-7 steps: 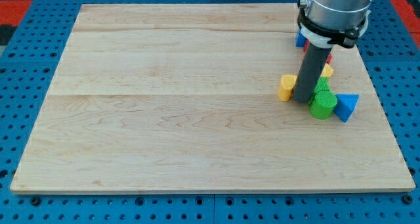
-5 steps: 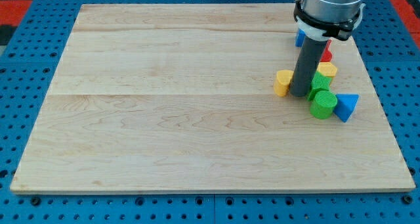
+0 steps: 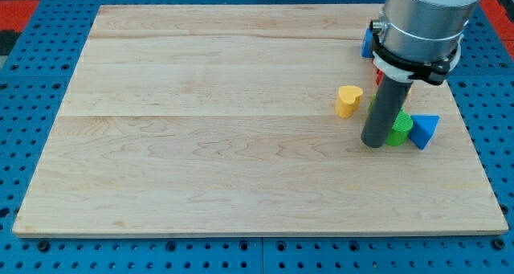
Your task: Move the green circle along with the blue triangle slightly right
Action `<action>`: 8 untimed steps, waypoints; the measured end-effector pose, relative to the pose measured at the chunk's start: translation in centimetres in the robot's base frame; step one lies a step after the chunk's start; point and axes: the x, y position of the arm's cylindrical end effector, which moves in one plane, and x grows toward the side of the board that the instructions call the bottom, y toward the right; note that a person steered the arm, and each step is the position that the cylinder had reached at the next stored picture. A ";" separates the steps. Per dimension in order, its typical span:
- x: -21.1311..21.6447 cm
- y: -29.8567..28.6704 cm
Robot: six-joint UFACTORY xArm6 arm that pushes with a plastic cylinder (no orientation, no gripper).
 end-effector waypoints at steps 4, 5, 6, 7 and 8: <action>-0.5 4.6; -0.4 4.6; 0.9 4.6; 1.6 4.6; 1.7 5.0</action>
